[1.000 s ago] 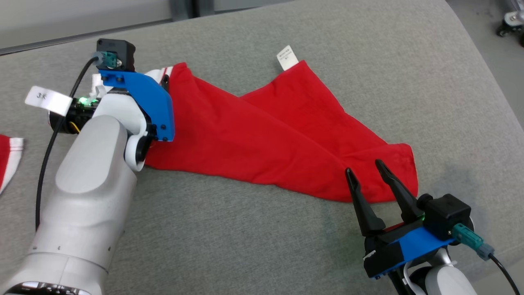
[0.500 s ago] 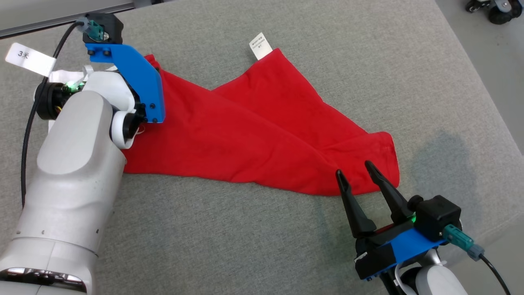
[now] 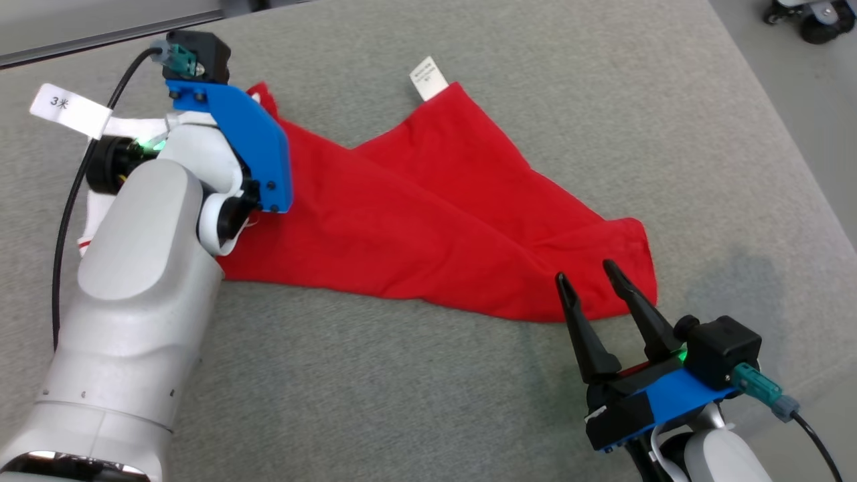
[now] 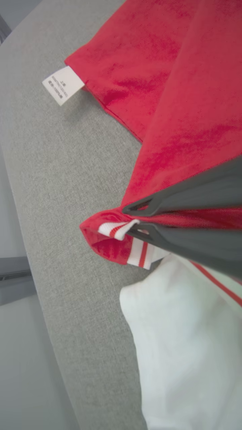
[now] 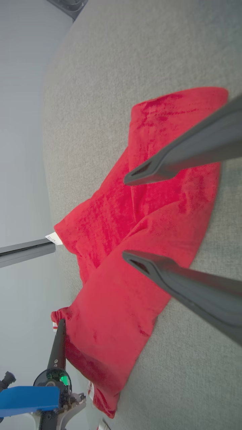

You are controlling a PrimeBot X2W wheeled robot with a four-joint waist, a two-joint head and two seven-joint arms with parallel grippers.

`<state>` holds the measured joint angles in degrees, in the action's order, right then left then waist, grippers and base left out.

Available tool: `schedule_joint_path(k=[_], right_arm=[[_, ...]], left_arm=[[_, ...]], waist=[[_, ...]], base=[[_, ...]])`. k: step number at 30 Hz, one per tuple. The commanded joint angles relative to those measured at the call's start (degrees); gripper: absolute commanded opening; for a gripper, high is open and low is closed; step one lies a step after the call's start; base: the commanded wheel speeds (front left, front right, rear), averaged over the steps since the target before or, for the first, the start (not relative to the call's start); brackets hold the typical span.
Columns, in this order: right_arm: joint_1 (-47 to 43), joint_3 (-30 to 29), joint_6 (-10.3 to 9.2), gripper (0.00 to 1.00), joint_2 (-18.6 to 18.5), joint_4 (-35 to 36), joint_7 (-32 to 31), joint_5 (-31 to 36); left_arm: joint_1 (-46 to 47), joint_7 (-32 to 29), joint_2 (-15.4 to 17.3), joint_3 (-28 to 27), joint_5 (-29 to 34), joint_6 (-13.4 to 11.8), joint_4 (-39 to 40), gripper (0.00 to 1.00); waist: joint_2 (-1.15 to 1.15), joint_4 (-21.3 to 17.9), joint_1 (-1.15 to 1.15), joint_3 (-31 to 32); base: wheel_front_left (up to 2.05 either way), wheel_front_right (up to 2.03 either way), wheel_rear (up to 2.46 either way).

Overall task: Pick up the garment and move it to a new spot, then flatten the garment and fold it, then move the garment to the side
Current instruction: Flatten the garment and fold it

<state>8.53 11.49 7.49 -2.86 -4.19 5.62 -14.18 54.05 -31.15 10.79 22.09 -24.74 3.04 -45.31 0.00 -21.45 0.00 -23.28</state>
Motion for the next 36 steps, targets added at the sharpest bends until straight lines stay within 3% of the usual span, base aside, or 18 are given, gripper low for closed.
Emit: schedule_joint_path(k=[1, 8, 14, 22, 31, 34, 35, 36], right_arm=[[0.62, -0.31, 0.01, 1.00, -0.06, 0.32, -0.05, -0.17], [0.37, -2.17, 0.01, 1.00, -0.08, 1.30, -0.57, 0.50], [-0.56, -3.45, 0.01, 1.00, -0.09, 2.46, -1.68, 1.48], [-1.75, -3.92, 0.01, 1.00, -0.08, 2.97, -2.67, 1.11], [-2.10, -3.98, 0.01, 1.00, -0.09, 3.04, -3.38, 0.88], [-2.34, -4.03, 0.01, 1.00, -0.09, 2.93, -3.28, 0.62], [-2.42, -4.11, 0.01, 1.00, -0.09, 2.90, -3.23, 0.50], [-2.46, -4.17, 0.01, 1.00, -0.09, 2.87, -3.18, 0.42]], left_arm=[[-0.62, 1.80, -0.24, -0.27, -0.69, 0.53, 1.51, 0.00], [-9.18, 8.21, -1.03, 1.54, -4.20, 3.61, 14.10, 0.00], [-25.04, 6.53, 4.19, 4.23, -7.67, 4.11, 32.49, 0.00], [-42.57, 3.32, 11.96, 3.76, -7.69, -0.57, 46.06, 0.00], [-51.04, 1.37, 17.28, 1.24, -5.27, -7.41, 46.47, 0.00], [-52.95, 1.31, 17.25, 0.19, -5.19, -10.12, 45.62, 0.00], [-53.30, 2.00, 16.79, -0.28, -5.46, -10.75, 45.89, 0.94], [-53.52, 2.69, 16.38, -0.63, -5.64, -11.19, 46.37, 1.00]], waist=[[0.00, 1.06, 0.00, -0.05], [0.00, 6.84, 0.00, 1.63], [0.00, 12.20, 0.00, 4.13], [0.00, 16.33, 0.00, 7.38], [0.00, 17.09, 0.00, 9.35], [0.00, 16.91, 0.00, 9.76], [0.00, 16.88, 0.00, 9.87], [0.00, 16.87, 0.00, 9.97]], base=[[0.00, 0.00, 0.00], [0.00, 0.00, 0.00], [0.00, 0.00, 0.00], [0.00, 0.00, 0.00], [0.00, 0.00, 0.00], [0.00, 0.00, 0.00], [0.00, 0.00, 0.00], [0.00, 0.00, 0.00]])
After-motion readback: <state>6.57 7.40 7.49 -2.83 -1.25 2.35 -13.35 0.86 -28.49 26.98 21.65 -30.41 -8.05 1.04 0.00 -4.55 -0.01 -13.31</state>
